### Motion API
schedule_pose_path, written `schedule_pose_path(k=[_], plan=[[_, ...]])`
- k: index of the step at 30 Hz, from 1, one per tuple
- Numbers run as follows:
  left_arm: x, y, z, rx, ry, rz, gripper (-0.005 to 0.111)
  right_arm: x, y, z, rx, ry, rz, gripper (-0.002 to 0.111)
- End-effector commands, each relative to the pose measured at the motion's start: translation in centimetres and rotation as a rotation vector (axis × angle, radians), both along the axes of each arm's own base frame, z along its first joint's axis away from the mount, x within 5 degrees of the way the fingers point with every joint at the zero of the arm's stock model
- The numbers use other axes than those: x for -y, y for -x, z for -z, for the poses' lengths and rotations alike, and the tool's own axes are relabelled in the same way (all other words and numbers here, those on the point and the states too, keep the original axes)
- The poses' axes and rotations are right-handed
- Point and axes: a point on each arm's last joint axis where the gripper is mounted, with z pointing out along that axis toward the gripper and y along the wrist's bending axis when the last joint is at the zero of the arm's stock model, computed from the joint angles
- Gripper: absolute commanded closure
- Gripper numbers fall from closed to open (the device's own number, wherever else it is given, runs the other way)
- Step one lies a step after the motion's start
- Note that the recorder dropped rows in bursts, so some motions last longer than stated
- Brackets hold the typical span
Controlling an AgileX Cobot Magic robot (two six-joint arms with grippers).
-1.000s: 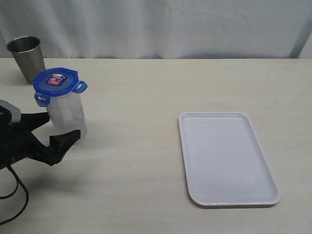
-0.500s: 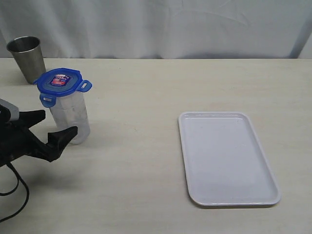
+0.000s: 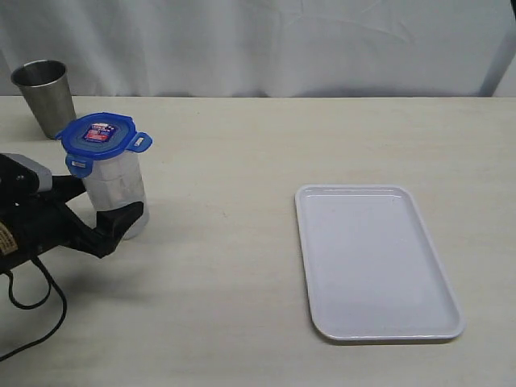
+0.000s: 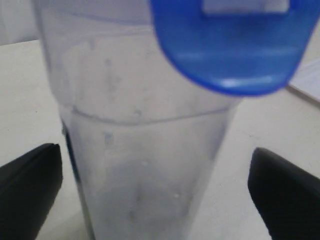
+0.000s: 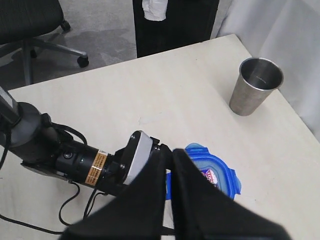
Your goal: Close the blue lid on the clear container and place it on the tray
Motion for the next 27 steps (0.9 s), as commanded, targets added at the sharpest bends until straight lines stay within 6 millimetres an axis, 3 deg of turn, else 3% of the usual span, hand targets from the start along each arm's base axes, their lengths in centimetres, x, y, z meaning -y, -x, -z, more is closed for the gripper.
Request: schedule_pose_path(k=[1, 12, 27], plan=[[0.1, -1.0, -0.1, 0.019, -0.001, -0.021, 0.002, 0.3, -0.2, 0.1, 0.018, 0.028, 0.013, 0.104], [0.2, -2.9, 0.7, -0.011, -0.003, -0.030, 0.002, 0.3, -0.2, 0.1, 0.019, 0.029, 0.014, 0.104], [0.2, -3.1, 0.4, 0.036, 0.053, -0.048, 0.002, 0.3, -0.2, 0.1, 0.019, 0.029, 0.014, 0.104]])
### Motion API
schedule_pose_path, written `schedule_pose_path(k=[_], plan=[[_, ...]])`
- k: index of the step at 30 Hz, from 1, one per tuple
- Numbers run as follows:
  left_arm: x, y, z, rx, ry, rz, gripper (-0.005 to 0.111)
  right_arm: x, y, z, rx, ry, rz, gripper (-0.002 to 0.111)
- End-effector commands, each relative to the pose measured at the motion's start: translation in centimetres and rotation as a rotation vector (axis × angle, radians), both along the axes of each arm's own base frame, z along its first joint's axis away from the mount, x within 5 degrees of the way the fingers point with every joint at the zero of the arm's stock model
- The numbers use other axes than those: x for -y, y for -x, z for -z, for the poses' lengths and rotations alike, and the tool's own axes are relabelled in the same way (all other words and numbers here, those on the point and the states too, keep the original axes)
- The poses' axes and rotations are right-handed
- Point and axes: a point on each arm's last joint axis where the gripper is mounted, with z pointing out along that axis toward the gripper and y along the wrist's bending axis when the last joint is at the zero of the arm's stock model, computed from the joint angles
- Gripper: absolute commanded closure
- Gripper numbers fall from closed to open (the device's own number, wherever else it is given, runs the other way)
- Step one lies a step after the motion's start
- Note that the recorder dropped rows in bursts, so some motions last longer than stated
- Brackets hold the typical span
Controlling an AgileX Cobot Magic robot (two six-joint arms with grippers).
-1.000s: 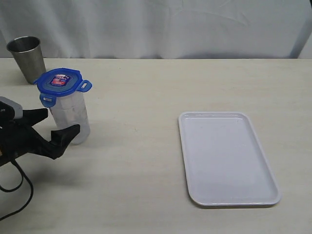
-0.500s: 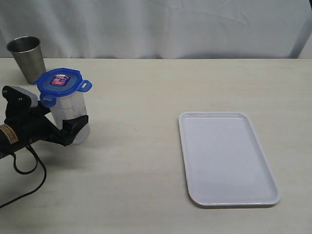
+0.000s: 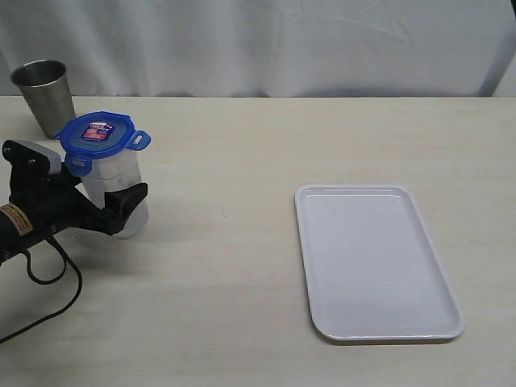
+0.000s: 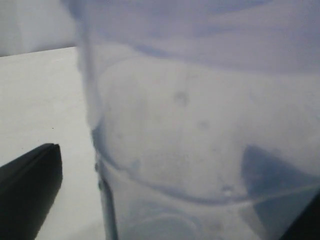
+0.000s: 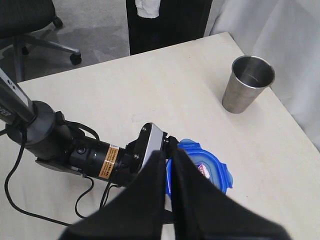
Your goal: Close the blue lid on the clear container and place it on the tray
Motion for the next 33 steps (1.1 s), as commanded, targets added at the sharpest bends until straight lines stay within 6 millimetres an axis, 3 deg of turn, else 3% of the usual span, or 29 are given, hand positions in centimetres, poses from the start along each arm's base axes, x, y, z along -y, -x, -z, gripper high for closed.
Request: schedule_pose_path(k=[1, 7, 15, 20, 24, 28, 33], plan=[[0.0, -0.2, -0.3, 0.022, 0.025, -0.006, 0.002, 0.2, 0.0, 0.0, 0.005, 0.012, 0.002, 0.104], [0.0, -0.2, -0.3, 0.021, 0.026, -0.006, 0.008, 0.2, 0.0, 0.0, 0.005, 0.009, 0.001, 0.104], [0.0, -0.2, -0.2, 0.003, 0.028, -0.011, 0.066, 0.2, -0.1, 0.0, 0.006, 0.016, 0.003, 0.104], [-0.1, -0.2, 0.1, -0.018, 0.014, -0.019, 0.089, 0.4, -0.3, 0.1, 0.018, 0.031, 0.024, 0.104], [0.6, 0.3, 0.1, -0.024, 0.004, 0.076, 0.107, 0.4, -0.3, 0.1, 0.014, 0.030, 0.031, 0.104], [1.5, 0.9, 0.0, 0.080, -0.110, 0.261, 0.107, 1.3, -1.4, 0.2, 0.021, 0.062, 0.196, 0.104], [2.9, -0.5, -0.7, -0.022, -0.037, 0.514, 0.107, 3.5, -3.8, 0.5, -0.061, 0.006, 0.255, 0.104]])
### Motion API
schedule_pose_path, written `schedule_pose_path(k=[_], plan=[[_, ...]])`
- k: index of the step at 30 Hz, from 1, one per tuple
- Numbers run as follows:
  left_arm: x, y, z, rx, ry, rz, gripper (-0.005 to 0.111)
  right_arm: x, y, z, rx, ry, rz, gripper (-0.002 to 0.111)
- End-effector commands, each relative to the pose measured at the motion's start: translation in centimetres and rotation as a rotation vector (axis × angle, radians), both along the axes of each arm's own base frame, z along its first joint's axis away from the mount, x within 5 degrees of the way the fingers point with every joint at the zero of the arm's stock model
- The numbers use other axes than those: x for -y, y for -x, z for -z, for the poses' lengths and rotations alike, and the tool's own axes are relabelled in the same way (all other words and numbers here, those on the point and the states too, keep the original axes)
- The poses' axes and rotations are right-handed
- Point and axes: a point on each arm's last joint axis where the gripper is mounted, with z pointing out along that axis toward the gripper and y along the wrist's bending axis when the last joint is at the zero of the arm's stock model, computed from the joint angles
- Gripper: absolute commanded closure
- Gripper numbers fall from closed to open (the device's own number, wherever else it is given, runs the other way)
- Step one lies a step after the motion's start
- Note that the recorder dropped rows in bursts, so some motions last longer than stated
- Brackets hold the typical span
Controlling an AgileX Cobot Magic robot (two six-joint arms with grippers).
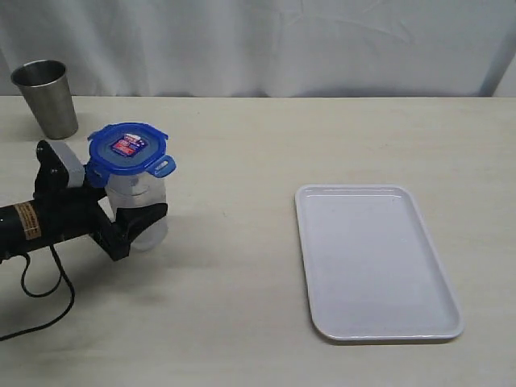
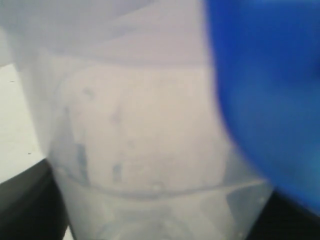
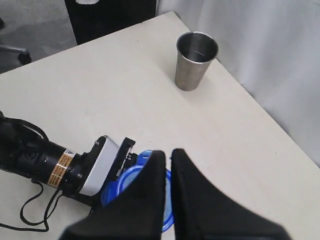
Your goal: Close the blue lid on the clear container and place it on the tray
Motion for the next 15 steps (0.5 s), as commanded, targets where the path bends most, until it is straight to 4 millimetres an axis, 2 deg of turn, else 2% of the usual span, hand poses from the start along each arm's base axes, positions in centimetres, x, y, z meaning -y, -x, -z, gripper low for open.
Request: schedule_pose_path(k=[1, 3, 6, 8, 10, 11, 15], plan=[[1.0, -1.0, -0.5, -0.073, -0.009, 0.217, 0.107, 2.3, -2.4, 0.5, -0.079, -0.047, 0.064, 0.104], [1.2, -1.5, -0.9, -0.035, -0.034, 0.289, 0.107, 3.0, -3.3, 1.1, -0.115, -0.054, 0.082, 0.104], [1.6, -2.7, -2.2, 0.083, -0.090, 0.468, 0.107, 4.6, -5.4, 4.3, -0.211, -0.003, 0.128, 0.103], [1.6, -3.6, -2.9, 0.124, -0.108, 0.510, 0.107, 5.1, -6.0, 5.7, -0.251, 0.028, 0.147, 0.103], [1.6, -4.3, -3.2, 0.144, -0.089, 0.477, 0.107, 5.3, -6.4, 7.2, -0.280, 0.066, 0.144, 0.103], [1.6, -4.7, -3.2, 0.147, -0.076, 0.455, 0.107, 5.4, -6.4, 7.6, -0.292, 0.076, 0.146, 0.102], [1.6, -6.1, -1.5, 0.131, -0.027, 0.413, 0.107, 5.7, -6.7, 8.3, -0.309, 0.089, 0.154, 0.082]])
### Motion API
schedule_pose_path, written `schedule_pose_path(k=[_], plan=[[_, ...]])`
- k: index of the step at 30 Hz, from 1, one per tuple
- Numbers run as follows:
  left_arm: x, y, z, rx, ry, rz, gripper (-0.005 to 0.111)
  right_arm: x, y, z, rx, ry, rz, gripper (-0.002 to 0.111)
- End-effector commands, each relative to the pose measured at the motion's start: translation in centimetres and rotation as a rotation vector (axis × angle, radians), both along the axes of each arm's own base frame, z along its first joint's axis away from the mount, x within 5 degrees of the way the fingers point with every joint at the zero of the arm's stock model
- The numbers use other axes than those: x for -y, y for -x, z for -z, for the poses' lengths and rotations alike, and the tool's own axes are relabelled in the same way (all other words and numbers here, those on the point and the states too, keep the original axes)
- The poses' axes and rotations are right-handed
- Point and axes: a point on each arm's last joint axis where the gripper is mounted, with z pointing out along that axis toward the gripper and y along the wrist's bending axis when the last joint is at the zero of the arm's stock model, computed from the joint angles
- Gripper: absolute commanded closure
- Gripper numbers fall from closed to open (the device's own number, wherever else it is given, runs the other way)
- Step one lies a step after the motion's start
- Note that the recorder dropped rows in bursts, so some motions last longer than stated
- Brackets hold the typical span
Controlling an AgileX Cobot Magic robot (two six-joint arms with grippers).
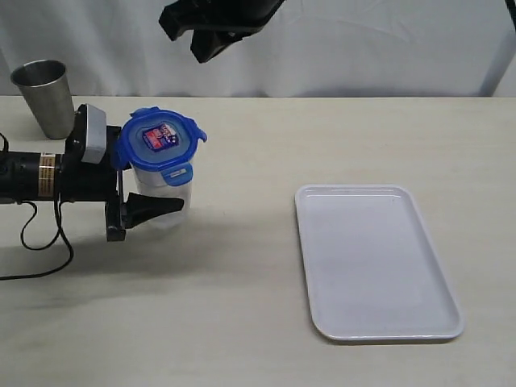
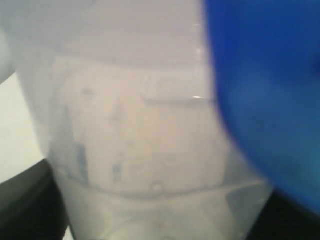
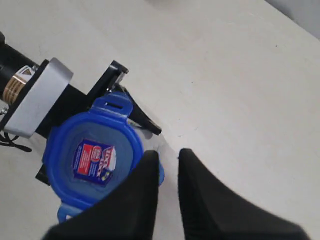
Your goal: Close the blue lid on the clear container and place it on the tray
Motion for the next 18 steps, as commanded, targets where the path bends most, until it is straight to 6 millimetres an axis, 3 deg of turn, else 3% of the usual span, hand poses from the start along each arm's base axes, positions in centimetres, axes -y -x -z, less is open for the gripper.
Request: schedule_pose_path(k=[1, 4, 8, 18], plan=[[0.1, -1.3, 1.5, -0.037, 0.069, -0.031, 0.107, 0.6, -0.4, 0.5, -0.017, 0.014, -0.001, 0.079], [0.0, -2.1, 2.9, -0.104, 0.092, -0.062, 0.107, 0.7, -0.4, 0.5, -0.020, 0.011, 0.006, 0.075], [0.1, -2.5, 3.3, -0.186, 0.077, -0.016, 0.107, 0.9, -0.8, 0.8, -0.092, -0.069, 0.044, 0.075], [0.2, -2.0, 3.6, -0.175, 0.022, 0.069, 0.107, 1.0, -3.9, 5.9, -0.310, -0.211, 0.063, 0.075]])
